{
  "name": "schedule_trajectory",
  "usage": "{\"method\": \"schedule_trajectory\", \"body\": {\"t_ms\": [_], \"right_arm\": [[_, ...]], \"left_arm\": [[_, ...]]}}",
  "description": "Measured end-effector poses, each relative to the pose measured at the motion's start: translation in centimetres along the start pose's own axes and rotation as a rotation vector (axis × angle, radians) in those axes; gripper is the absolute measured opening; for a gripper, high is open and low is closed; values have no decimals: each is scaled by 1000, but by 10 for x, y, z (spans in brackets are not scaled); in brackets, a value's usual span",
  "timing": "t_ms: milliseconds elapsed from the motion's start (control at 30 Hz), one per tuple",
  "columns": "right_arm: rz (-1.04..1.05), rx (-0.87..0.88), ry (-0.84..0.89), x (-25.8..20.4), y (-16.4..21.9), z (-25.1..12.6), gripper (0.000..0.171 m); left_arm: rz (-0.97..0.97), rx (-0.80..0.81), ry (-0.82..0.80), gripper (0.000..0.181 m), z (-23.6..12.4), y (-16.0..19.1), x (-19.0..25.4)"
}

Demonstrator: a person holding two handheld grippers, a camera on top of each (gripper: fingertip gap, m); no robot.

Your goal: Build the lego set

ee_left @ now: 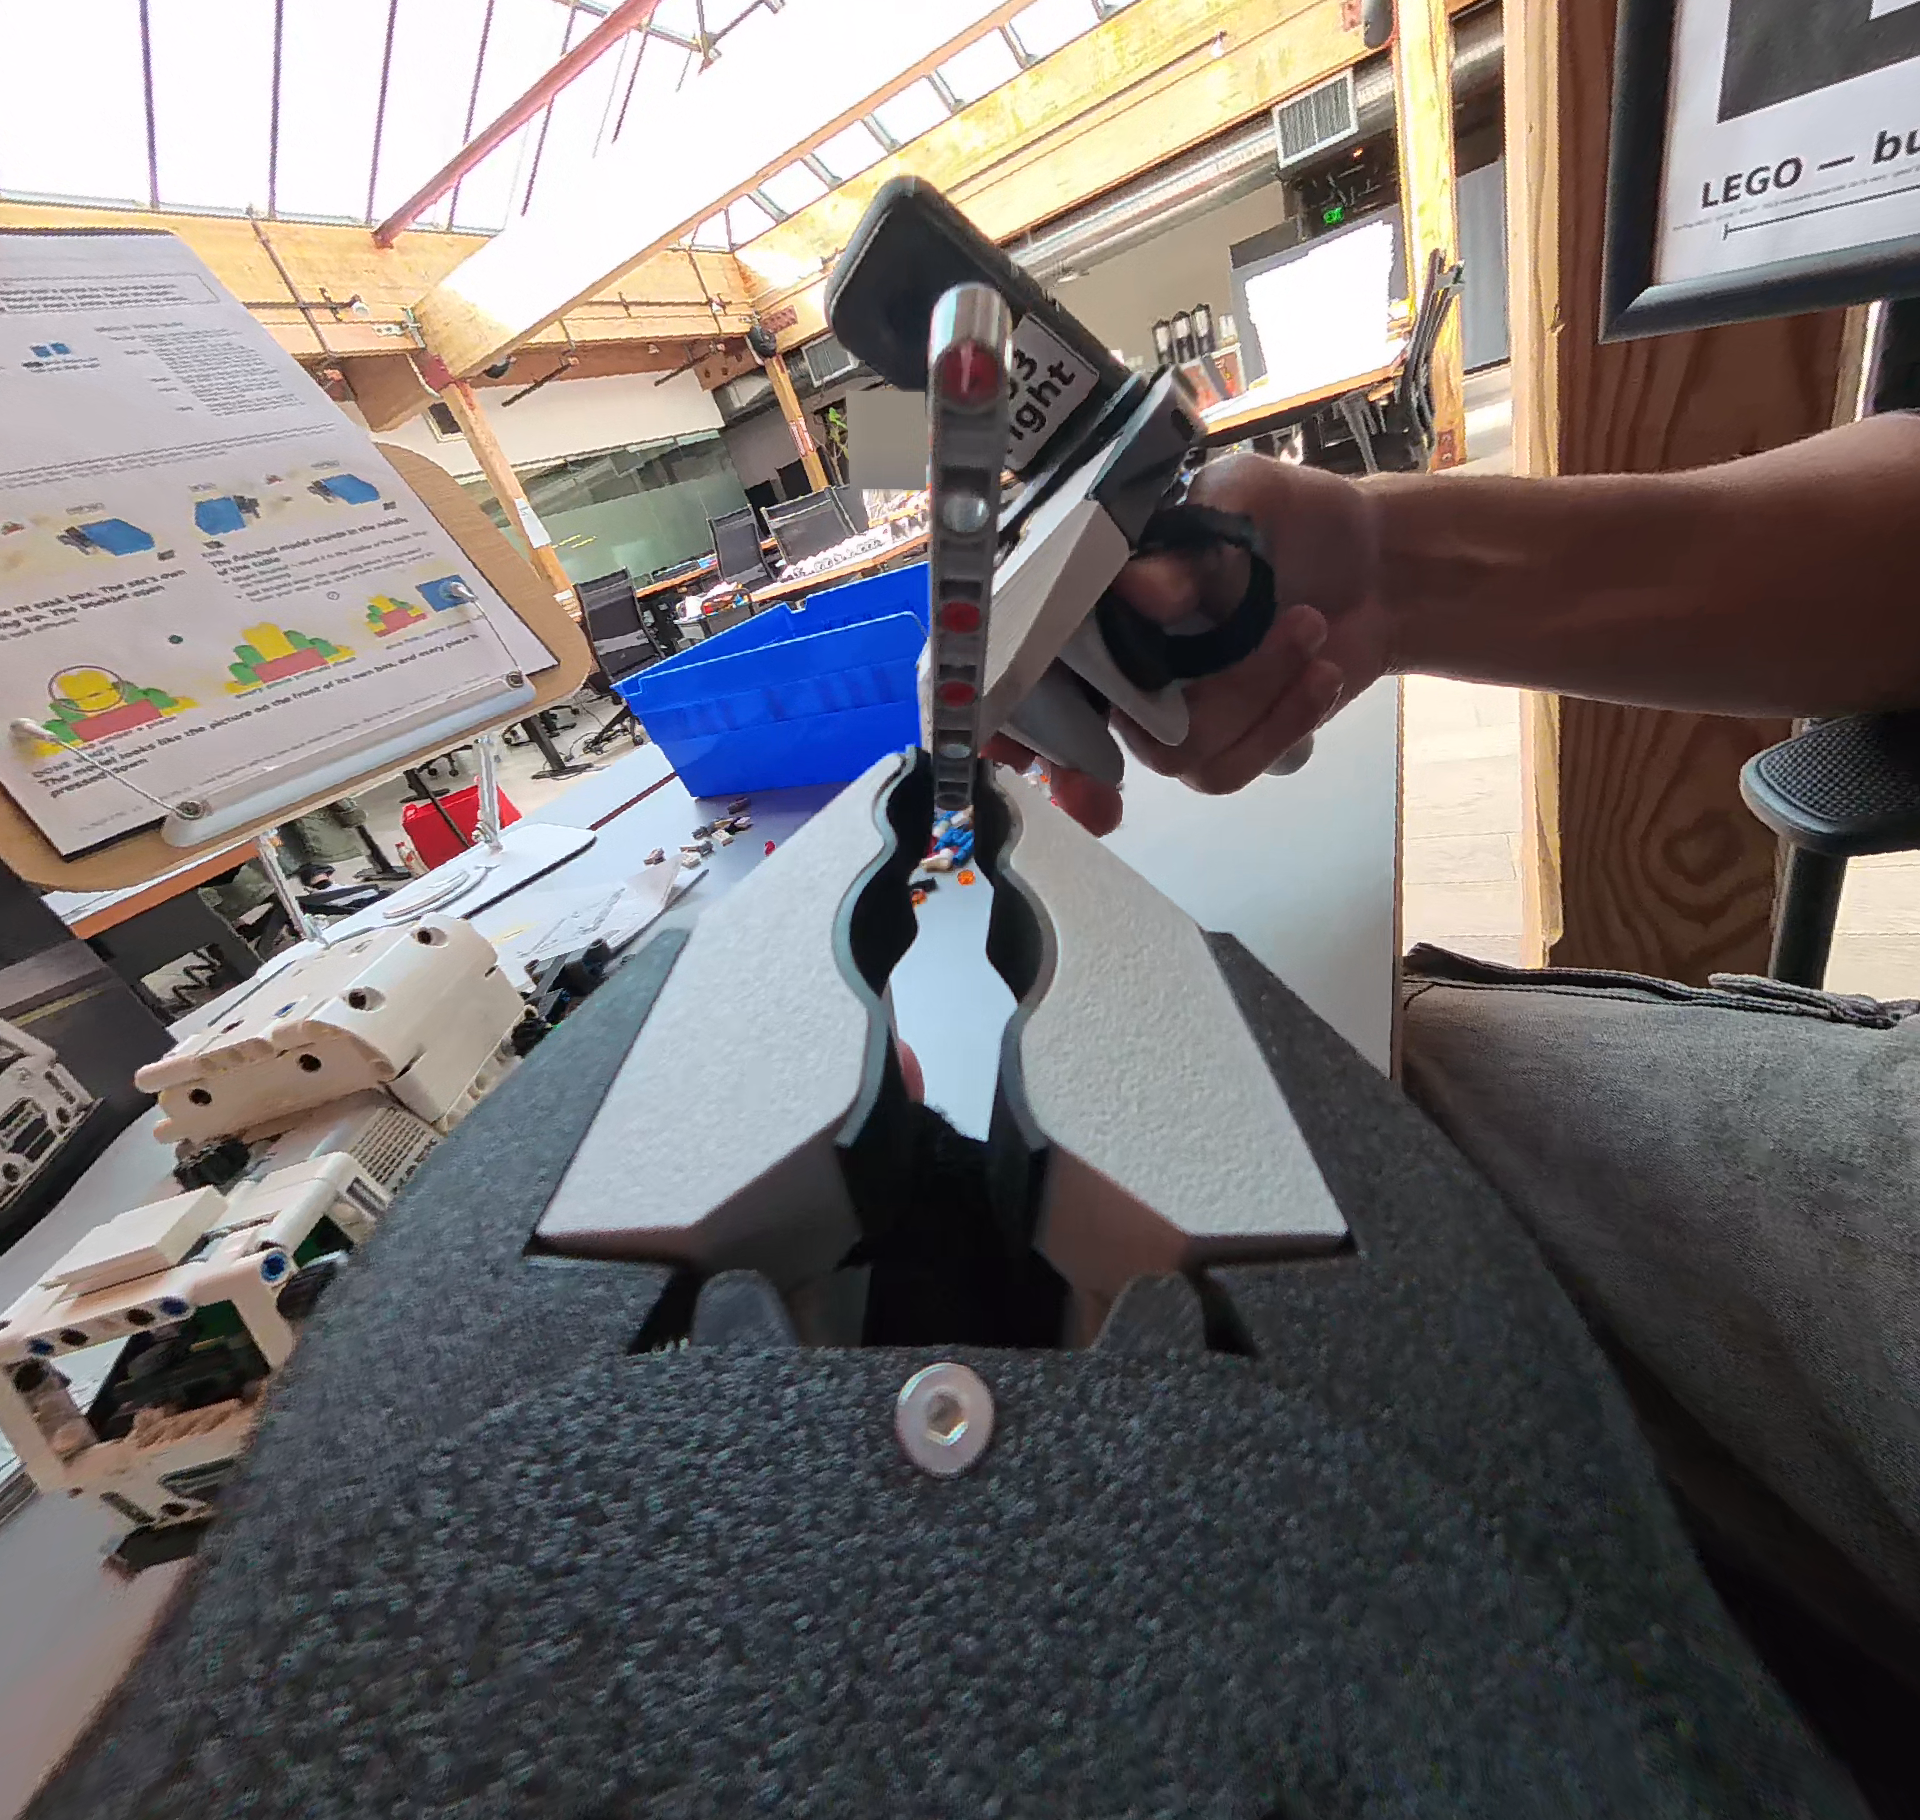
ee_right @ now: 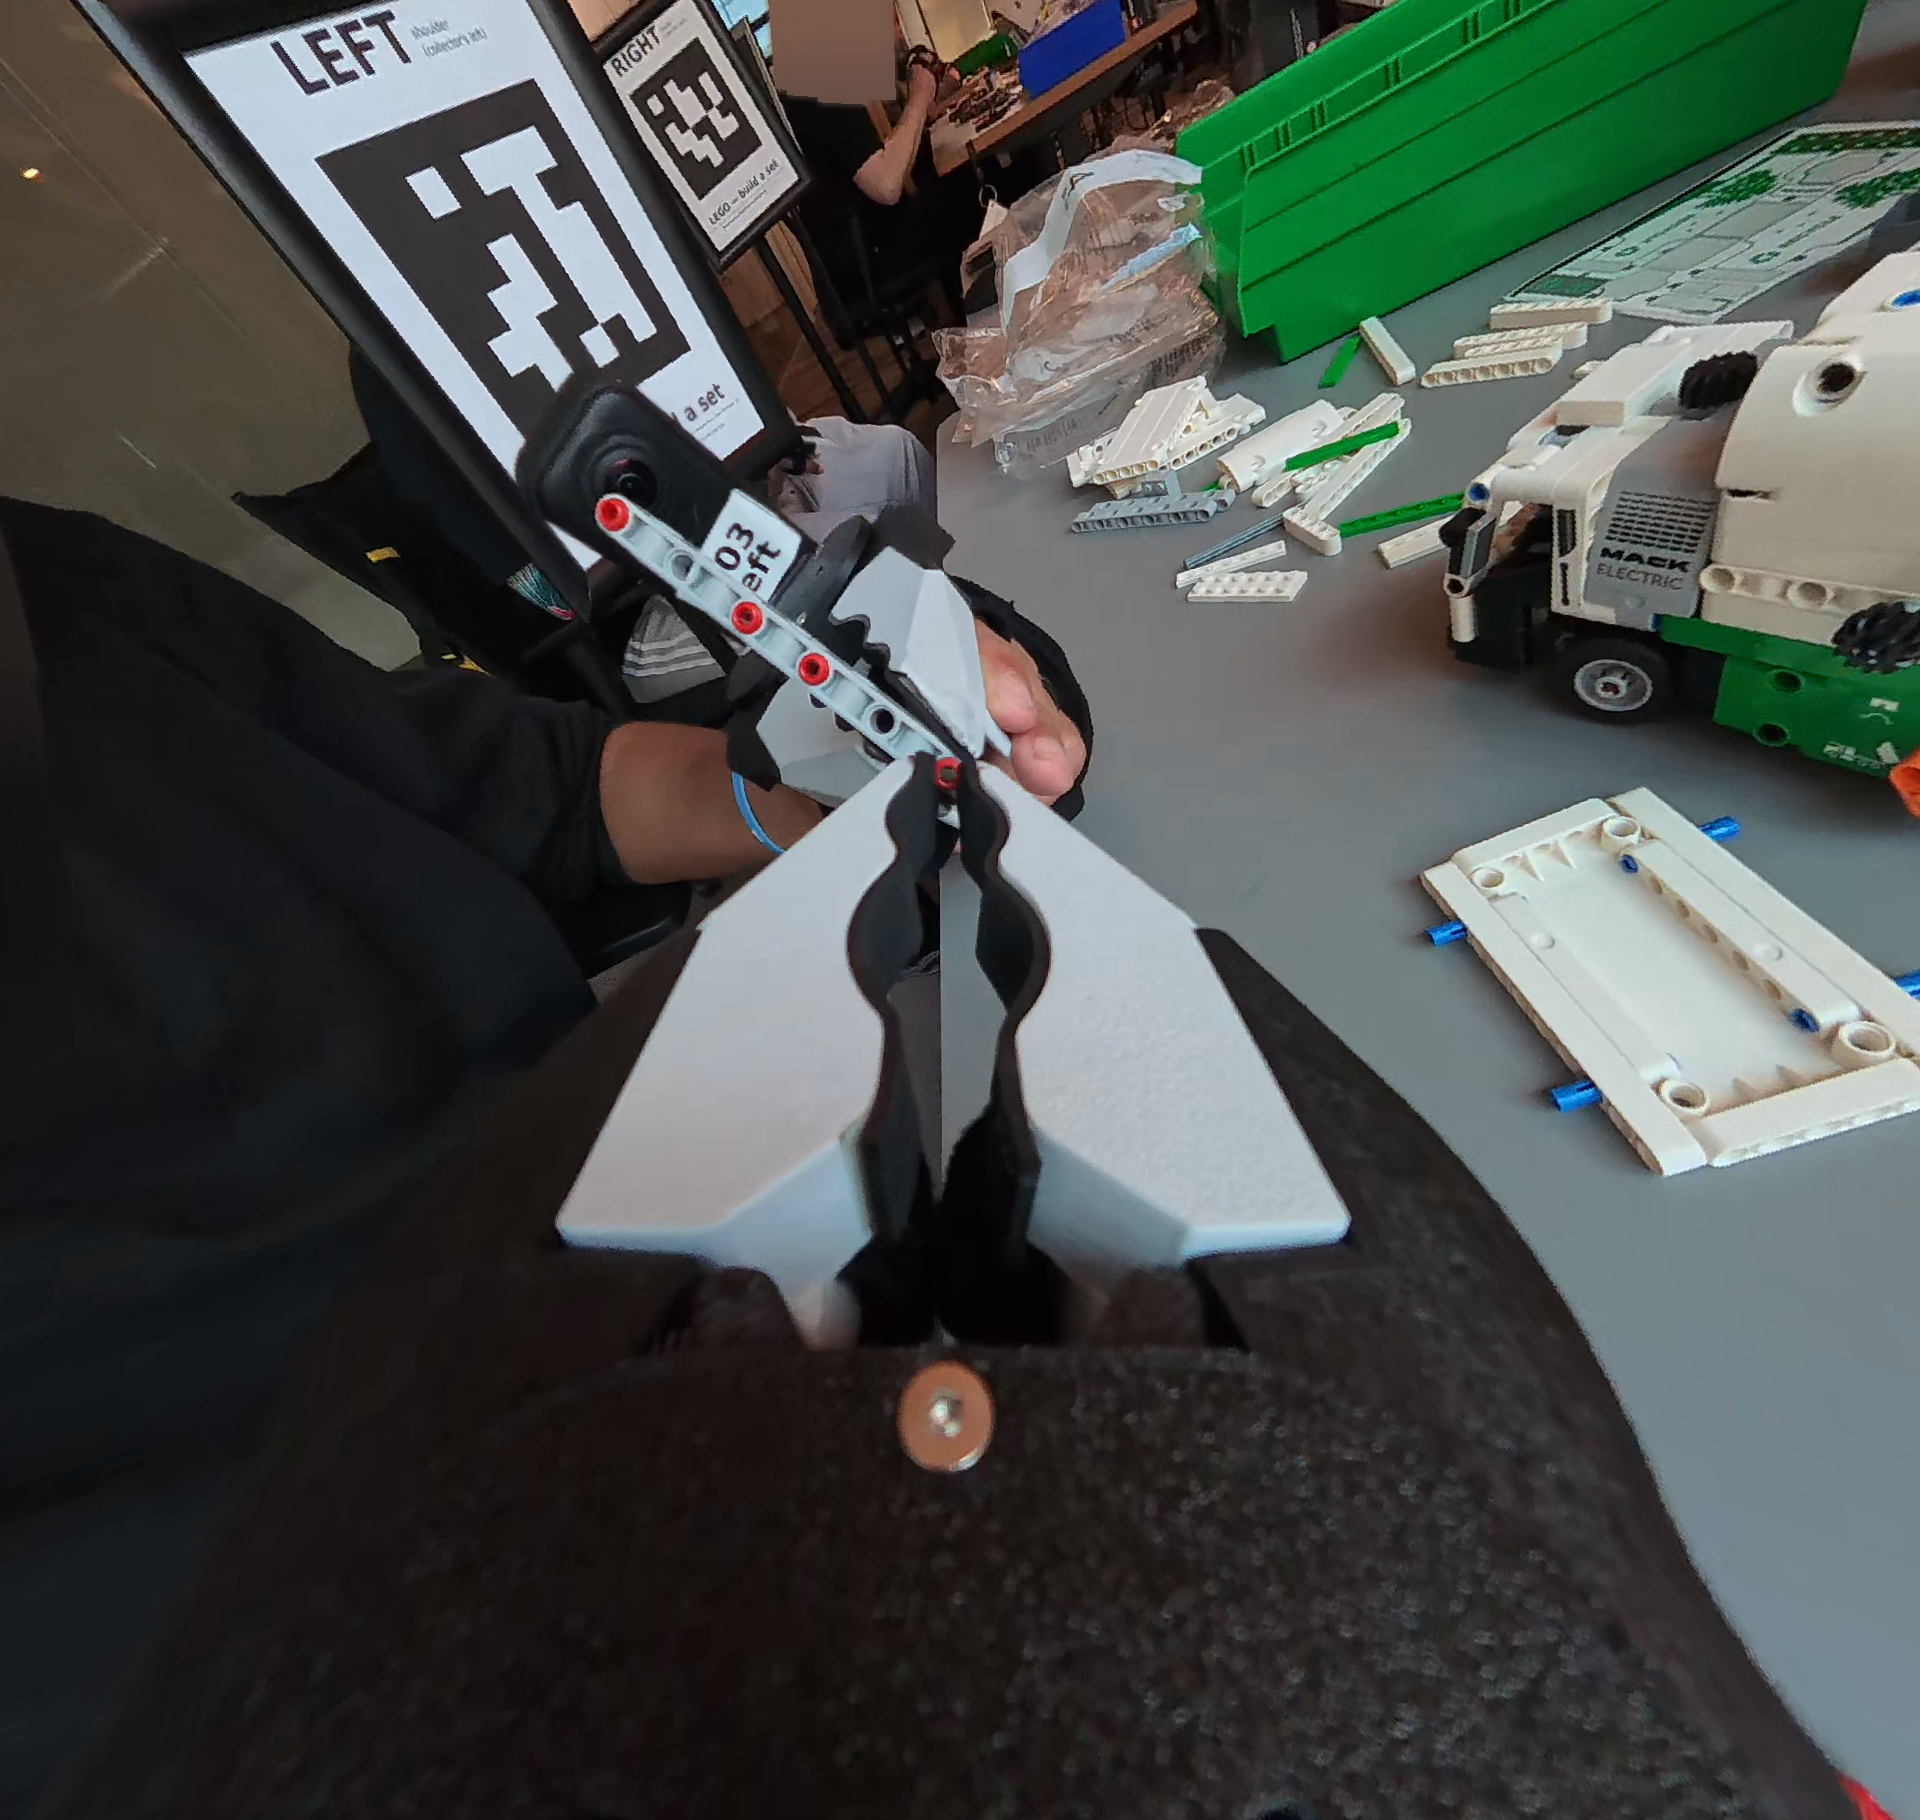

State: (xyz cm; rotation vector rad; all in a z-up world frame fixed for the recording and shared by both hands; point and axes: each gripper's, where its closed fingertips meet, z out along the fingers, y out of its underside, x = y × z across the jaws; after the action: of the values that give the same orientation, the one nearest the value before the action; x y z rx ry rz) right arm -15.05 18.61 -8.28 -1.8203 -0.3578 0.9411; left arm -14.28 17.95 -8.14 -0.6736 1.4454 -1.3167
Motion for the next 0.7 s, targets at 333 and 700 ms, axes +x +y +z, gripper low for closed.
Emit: {"method": "schedule_trajectory", "body": {"t_ms": [333, 700], "right_arm": [[377, 192, -355, -14, -13, -5, 37], [577, 188, -649, -40, -10, 5, 15]], "left_arm": [[52, 155, -29, 5, -9, -23, -1], [137, 193, 33, 5, -8, -28, 17]]}}
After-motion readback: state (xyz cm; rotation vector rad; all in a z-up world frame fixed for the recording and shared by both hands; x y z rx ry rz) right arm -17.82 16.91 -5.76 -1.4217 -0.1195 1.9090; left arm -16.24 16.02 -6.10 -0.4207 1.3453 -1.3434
